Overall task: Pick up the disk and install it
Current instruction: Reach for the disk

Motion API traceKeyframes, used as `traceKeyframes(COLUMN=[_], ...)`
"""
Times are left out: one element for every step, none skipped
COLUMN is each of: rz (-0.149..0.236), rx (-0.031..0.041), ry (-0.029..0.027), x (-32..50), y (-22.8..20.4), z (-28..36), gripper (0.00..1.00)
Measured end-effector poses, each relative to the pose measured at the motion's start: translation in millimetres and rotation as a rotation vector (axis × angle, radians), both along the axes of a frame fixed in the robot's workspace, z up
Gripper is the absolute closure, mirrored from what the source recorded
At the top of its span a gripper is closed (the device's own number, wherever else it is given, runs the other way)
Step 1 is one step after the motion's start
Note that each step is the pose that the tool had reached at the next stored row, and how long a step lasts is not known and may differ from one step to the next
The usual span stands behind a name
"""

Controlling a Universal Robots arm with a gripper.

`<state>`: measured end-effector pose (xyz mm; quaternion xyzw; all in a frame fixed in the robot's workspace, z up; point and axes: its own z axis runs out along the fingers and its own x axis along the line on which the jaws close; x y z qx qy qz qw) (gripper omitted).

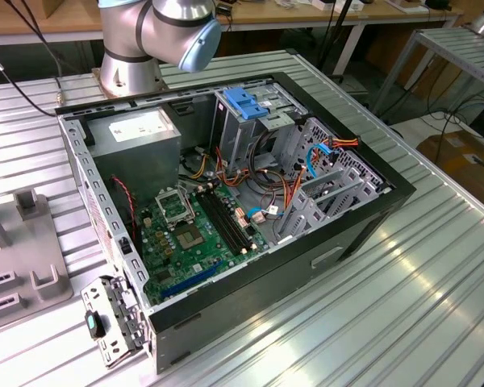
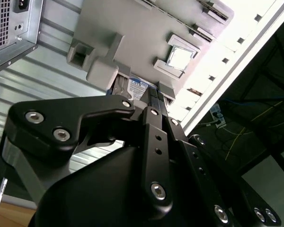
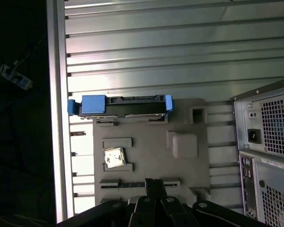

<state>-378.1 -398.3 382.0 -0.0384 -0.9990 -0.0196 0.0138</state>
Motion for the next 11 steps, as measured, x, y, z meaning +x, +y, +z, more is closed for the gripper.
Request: traceKeyframes(rz=[0.0,0.0,0.0,0.0,0.0,0.0,0.0,0.0,0.0,0.0,0.0], rx=[0.0001,0.0001,-0.0002,0.0,0.0001,0.0,0.0001,0.0,0.0,0.0,0.0001], ry=[-0.0001,0.0,0.0002,0.0001,-0.0001,0.0001,-0.0001,0.0,0.0,0.0,-0.0001], x=[-1.5,-2.9,-4.0,-5.0,-5.9,-6.6,-7.3,-7.9,-8.3,-8.6,-8.9], y=[0.4,1.3,2.5,5.0,7.9,10.8,13.4,14.9,16.4,17.3,18.2], z=[-1.1,-2.3,-3.2,-4.5,-5.5,-6.1,-6.5,-6.6,-6.8,-6.8,-6.9], gripper=[0.89,0.89,0.89,0.89,0.89,0.89,0.89,0.89,0.89,0.89,0.89])
